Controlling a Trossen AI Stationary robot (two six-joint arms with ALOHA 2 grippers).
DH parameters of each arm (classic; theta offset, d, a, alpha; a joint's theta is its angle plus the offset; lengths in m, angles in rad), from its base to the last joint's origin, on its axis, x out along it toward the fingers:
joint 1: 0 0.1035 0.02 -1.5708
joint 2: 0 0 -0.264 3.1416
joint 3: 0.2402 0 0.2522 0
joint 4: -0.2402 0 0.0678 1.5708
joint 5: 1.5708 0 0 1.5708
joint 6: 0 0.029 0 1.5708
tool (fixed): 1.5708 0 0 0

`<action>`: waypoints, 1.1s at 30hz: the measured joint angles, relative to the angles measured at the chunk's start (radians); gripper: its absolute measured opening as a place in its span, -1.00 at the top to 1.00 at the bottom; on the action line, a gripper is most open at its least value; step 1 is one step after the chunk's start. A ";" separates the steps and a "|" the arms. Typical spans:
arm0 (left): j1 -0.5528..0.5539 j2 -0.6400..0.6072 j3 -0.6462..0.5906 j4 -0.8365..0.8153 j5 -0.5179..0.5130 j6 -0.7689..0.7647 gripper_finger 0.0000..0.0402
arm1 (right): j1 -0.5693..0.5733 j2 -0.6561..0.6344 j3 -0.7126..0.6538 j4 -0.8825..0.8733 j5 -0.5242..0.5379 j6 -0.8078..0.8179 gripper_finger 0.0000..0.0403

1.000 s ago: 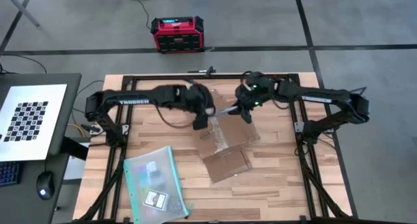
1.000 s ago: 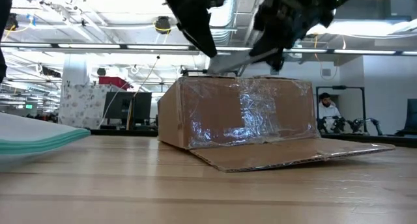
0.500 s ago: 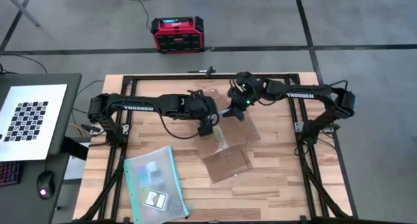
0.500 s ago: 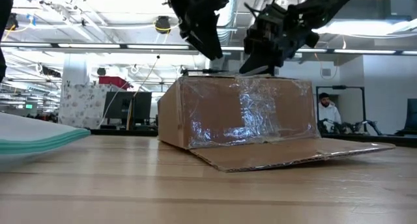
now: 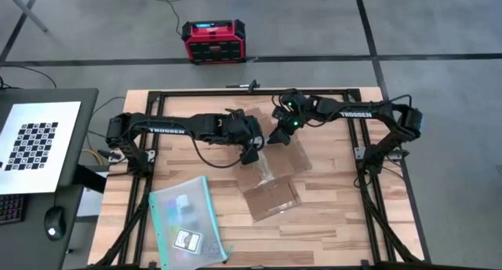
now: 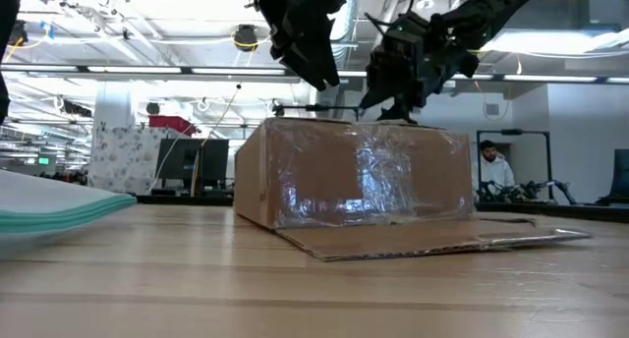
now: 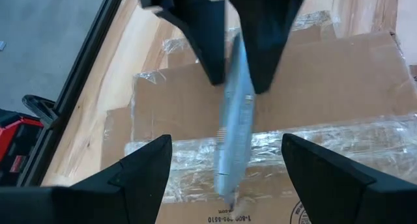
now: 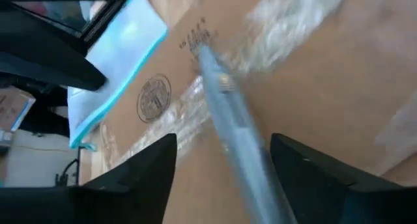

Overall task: Unpack boxes
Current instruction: Break down the cardboard box until it is fully flat

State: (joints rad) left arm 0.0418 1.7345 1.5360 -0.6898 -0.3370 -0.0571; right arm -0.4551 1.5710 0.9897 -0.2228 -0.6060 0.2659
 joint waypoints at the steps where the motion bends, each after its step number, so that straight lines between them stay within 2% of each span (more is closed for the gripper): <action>1: 0.000 0.000 0.000 0.001 0.000 0.000 -0.37 | -0.007 -0.010 0.000 0.004 0.000 -0.021 -0.22; 9: 0.000 0.001 0.000 0.011 0.001 0.007 -0.37 | -0.046 -0.113 0.000 -0.004 0.006 -0.219 -0.26; 13: 0.002 0.001 -0.060 0.137 0.001 0.049 -0.37 | -0.046 -0.189 0.000 -0.029 0.036 -0.352 -0.26; 16: 0.020 0.004 -0.119 0.202 0.038 0.025 -0.37 | -0.045 -0.240 0.000 -0.060 0.083 -0.425 -0.26; 22: 0.078 0.004 -0.238 0.320 0.057 -0.020 -0.37 | -0.057 -0.286 0.000 -0.121 0.118 -0.458 -0.27; 25: 0.103 0.002 -0.293 0.407 0.132 -0.013 -0.37 | -0.057 -0.285 0.000 -0.140 0.119 -0.459 -0.27; 28: 0.112 0.003 -0.353 0.463 0.149 -0.019 -0.37 | -0.057 -0.280 0.000 -0.149 0.119 -0.461 -0.27; 33: 0.116 0.003 -0.383 0.478 0.155 -0.034 -0.28 | -0.057 -0.279 0.000 -0.181 0.119 -0.483 -0.27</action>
State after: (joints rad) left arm 0.1574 1.7376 1.1533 -0.2119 -0.1819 -0.0914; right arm -0.5121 1.2919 0.9897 -0.4040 -0.4873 -0.2175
